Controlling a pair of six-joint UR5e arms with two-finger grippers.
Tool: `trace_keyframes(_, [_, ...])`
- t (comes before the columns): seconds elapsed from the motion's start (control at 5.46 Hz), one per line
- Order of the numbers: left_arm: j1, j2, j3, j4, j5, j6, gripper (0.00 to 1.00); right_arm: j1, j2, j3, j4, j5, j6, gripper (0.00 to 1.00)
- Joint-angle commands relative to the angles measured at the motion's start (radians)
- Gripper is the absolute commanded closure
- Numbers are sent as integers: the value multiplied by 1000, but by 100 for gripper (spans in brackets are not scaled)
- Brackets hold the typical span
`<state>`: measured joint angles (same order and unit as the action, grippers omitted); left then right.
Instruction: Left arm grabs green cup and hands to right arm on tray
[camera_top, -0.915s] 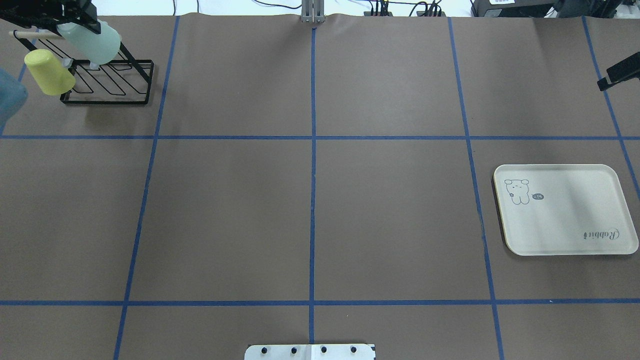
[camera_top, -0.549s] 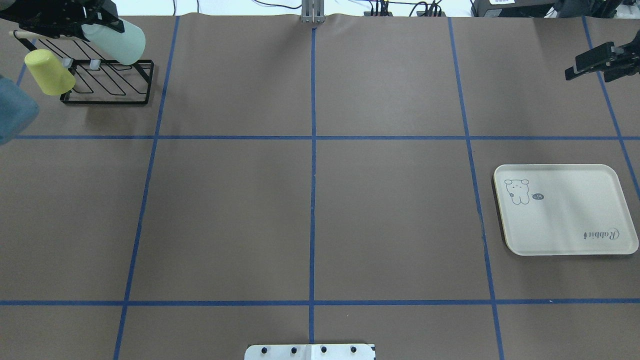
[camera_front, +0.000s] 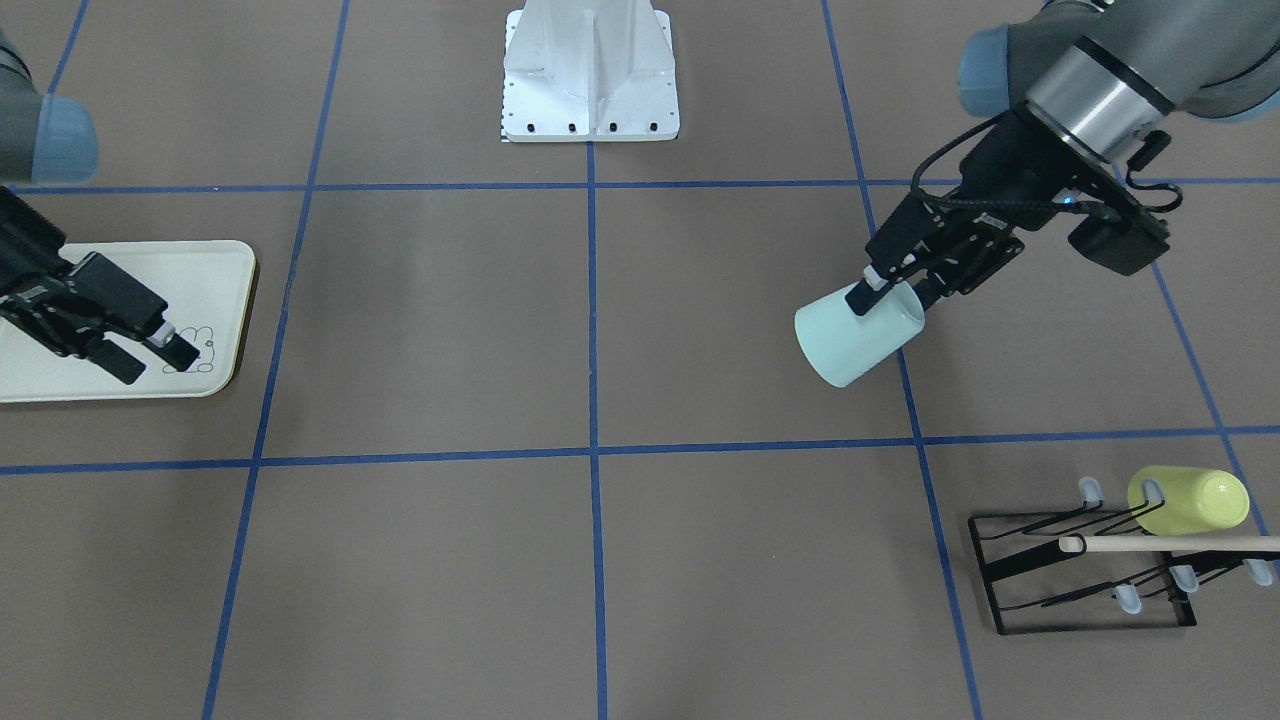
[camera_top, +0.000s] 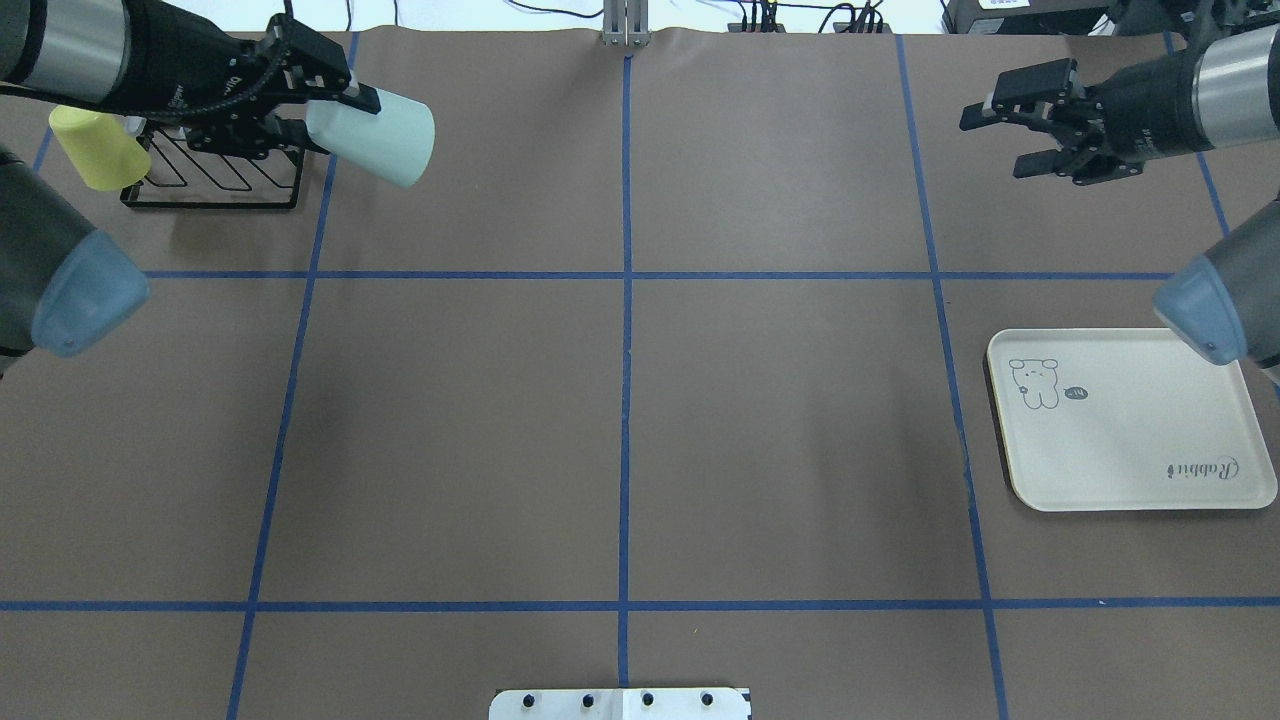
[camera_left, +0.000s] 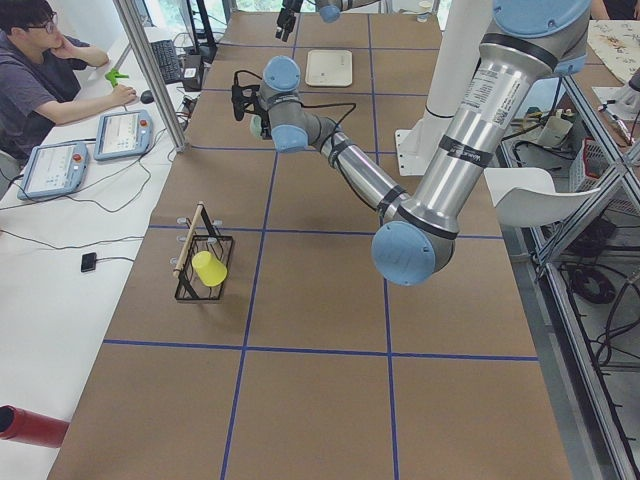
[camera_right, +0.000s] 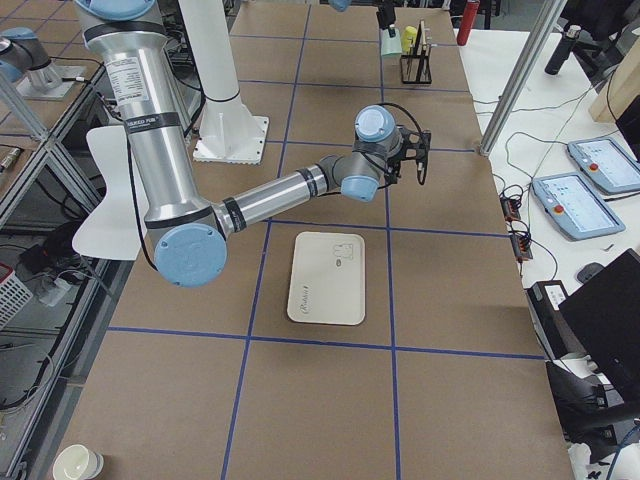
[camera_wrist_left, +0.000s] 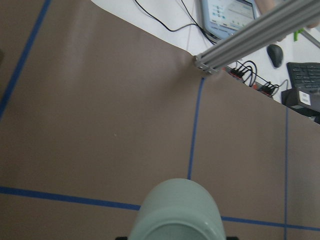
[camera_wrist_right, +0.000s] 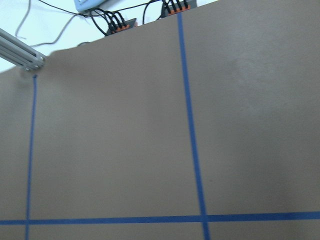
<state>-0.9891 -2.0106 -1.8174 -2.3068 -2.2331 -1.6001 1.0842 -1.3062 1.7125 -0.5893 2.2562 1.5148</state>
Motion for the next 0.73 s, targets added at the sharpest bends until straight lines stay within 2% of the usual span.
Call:
trace_keyframes(0.0, [82, -31, -2, -144, -6, -176, 87, -56, 68, 1, 257, -13, 220, 1])
trace_keyframes(0.18, [92, -34, -3, -152, -52, -181, 87, -91, 91, 7, 373, -52, 334, 1])
trace_keyframes(0.37, [92, -54, 0, -208, -71, -295, 87, -172, 91, 15, 482, -137, 387, 1])
trace_keyframes(0.55, [92, -60, 1, -332, -68, -449, 87, -257, 91, 25, 611, -258, 506, 1])
